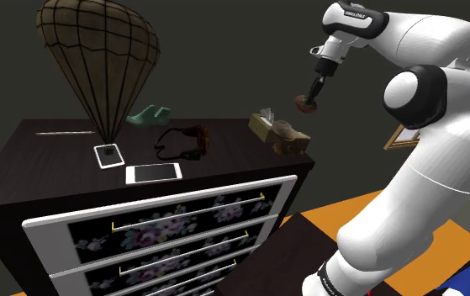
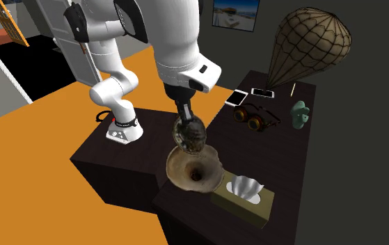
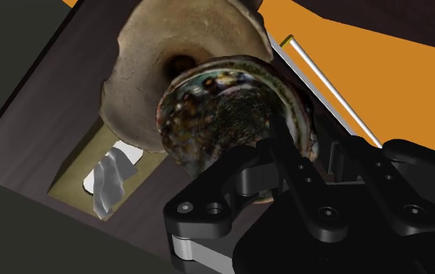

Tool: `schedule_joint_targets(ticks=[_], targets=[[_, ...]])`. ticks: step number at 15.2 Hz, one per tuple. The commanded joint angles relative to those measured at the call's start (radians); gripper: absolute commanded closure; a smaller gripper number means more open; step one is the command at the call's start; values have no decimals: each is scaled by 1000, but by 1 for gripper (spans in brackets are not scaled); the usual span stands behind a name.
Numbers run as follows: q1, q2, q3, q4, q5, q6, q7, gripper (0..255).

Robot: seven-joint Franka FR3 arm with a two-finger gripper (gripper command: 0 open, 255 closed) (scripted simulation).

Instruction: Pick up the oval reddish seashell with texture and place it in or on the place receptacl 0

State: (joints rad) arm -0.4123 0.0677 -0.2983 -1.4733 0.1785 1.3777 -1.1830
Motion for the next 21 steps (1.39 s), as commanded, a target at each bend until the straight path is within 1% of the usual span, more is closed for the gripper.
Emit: schedule_joint_targets(ticks=[1, 15, 21], targets=[[1, -10, 1, -41, -4, 31, -4, 255], [9, -40, 6, -265, -13, 226, -25, 255], [9, -40, 6, -268, -13, 230, -25, 255]])
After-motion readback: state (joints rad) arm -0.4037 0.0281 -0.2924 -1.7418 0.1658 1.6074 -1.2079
